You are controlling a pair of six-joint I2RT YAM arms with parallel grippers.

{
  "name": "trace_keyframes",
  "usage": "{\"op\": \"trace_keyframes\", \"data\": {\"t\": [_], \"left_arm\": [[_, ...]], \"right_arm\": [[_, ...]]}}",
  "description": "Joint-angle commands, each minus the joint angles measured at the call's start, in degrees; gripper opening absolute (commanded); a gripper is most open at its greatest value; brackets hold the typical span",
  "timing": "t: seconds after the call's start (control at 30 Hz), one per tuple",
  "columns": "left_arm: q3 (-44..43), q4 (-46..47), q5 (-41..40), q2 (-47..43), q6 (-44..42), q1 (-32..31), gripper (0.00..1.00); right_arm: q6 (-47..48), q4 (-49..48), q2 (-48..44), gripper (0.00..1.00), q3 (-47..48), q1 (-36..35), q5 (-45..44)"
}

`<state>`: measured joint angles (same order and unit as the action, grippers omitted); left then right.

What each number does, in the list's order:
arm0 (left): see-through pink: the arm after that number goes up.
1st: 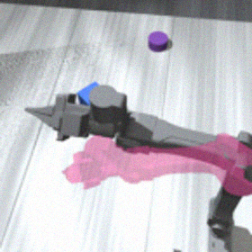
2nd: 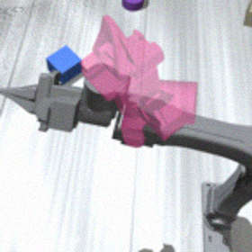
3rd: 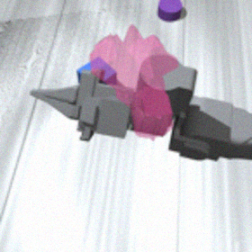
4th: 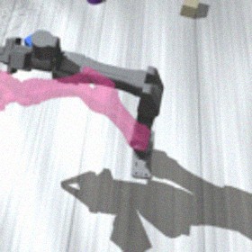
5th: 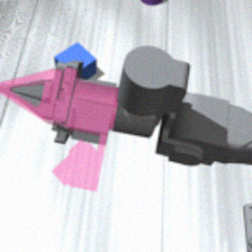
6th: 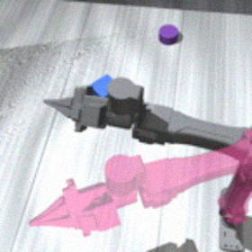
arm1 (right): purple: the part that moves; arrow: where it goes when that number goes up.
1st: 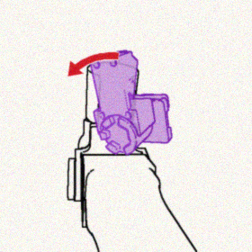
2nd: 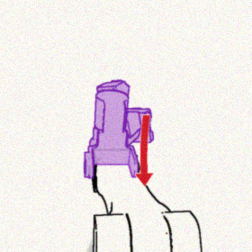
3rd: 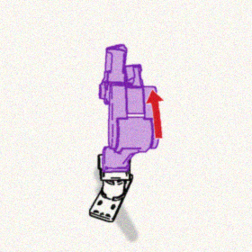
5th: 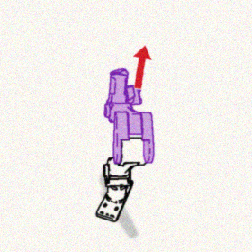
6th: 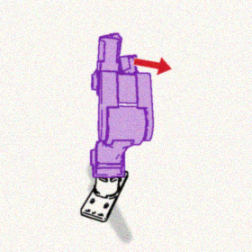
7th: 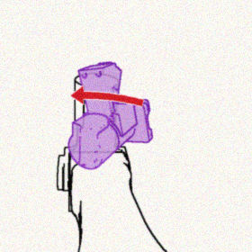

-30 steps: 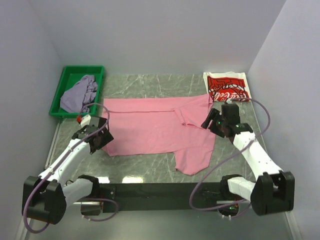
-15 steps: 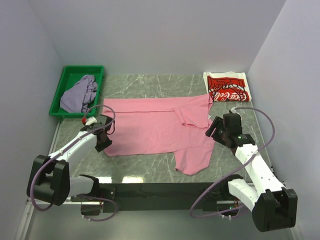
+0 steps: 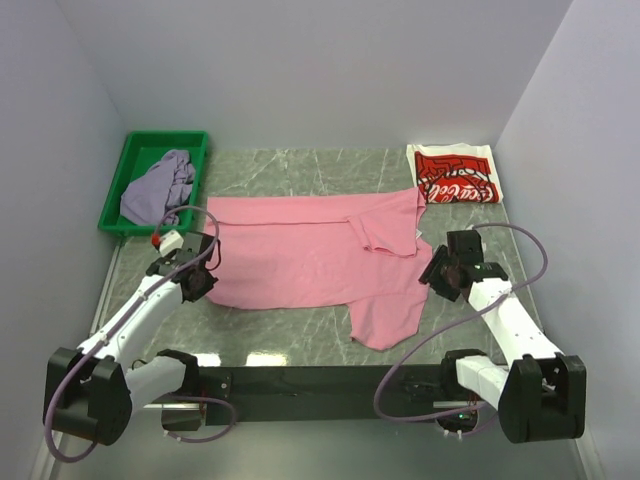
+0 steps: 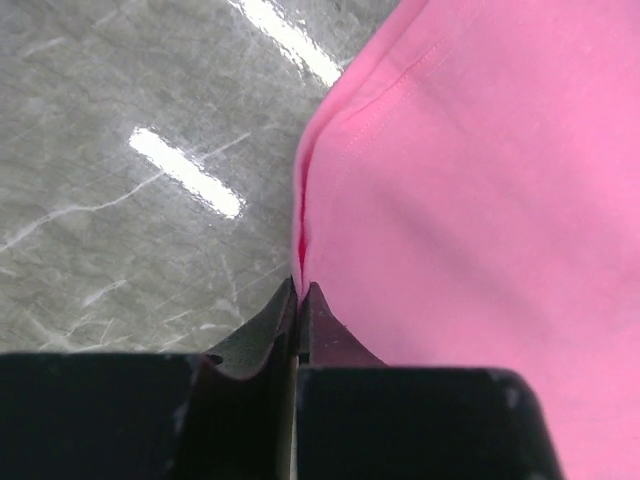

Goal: Fold and stack the t-shirts
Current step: Fold the tshirt

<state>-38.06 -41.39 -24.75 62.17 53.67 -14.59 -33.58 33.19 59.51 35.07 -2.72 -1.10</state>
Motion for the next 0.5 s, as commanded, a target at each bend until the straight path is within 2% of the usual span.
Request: {"op": "trace_keyframes", "data": {"t": [0.0,0.47], "left_arm": [[-0.87,-0.28,-0.47,-2.40,-1.37,1.23,0.05],[0.18,2.27,0.76,-3.37,-3.31,3.34,0.03]], "right_arm": [[0.10,1.18,2.18,0.57,-0.70,0.26,-0.22],[-1.22,-3.30,10.19,0.56,-3.34,0.26,3.03]]}}
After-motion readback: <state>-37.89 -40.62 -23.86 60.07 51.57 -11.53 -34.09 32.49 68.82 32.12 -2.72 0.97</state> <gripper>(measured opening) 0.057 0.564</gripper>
